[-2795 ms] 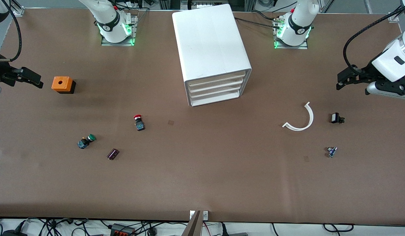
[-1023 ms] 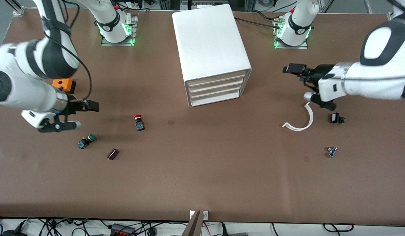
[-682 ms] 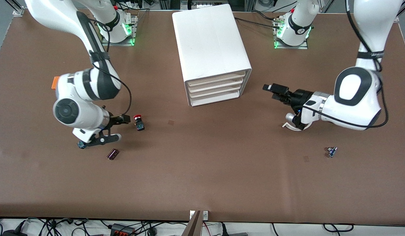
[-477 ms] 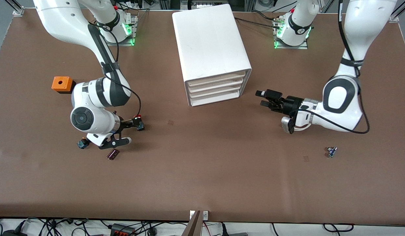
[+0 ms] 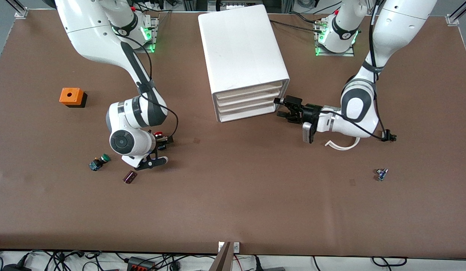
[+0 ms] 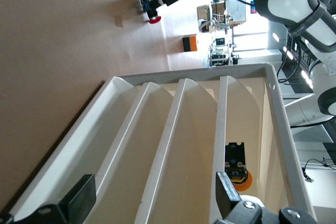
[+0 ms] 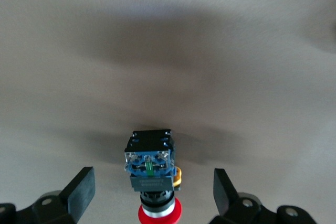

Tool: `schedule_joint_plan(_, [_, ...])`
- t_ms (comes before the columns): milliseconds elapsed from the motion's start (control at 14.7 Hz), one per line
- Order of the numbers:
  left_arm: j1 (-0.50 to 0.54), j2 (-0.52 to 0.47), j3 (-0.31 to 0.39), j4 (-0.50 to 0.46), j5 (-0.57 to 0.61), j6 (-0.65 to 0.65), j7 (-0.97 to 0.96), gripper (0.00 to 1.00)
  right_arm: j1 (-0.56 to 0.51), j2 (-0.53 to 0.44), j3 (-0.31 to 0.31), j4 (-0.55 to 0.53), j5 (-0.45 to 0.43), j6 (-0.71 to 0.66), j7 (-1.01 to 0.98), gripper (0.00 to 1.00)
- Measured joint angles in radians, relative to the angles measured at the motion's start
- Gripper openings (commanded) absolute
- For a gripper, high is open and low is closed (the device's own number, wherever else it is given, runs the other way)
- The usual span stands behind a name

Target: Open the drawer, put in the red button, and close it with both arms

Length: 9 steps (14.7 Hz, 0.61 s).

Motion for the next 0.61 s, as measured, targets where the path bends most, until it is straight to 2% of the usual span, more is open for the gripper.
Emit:
schedule_joint_plan(68, [-0.009,0.000,-0.001,-0.003,0.000,0.009,0.022,0.86,0.006,0.004,0.000,0.000,0.000,-0.001,0.000,0.99])
schedule_joint_plan(205, [-0.018,0.008,-0.001,-0.014,0.000,0.029,0.090,0.75,0.012,0.009,0.000,-0.003,0.000,-0.003,-0.001,0.79])
schedule_joint_plan(273, [-0.020,0.015,-0.001,-0.019,-0.006,0.030,0.111,0.73,0.012,0.010,-0.001,-0.008,0.000,-0.003,-0.003,0.64])
schedule_joint_plan(341, [-0.021,0.021,-0.003,-0.028,-0.026,0.031,0.125,0.70,0.012,0.010,-0.003,-0.013,0.000,-0.004,-0.005,0.41])
schedule_joint_plan(409, [-0.022,0.026,-0.007,-0.037,-0.049,0.031,0.139,0.55,0.011,0.010,-0.004,-0.017,0.000,-0.004,-0.008,0.26])
schedule_joint_plan(477, [-0.023,0.029,-0.013,-0.043,-0.062,0.031,0.147,0.44,0.010,0.010,-0.005,-0.020,0.000,-0.004,-0.011,0.14])
schedule_joint_plan(614, [-0.029,0.031,-0.021,-0.046,-0.070,0.032,0.151,0.44,0.009,0.010,-0.005,-0.020,0.000,-0.004,-0.013,0.00])
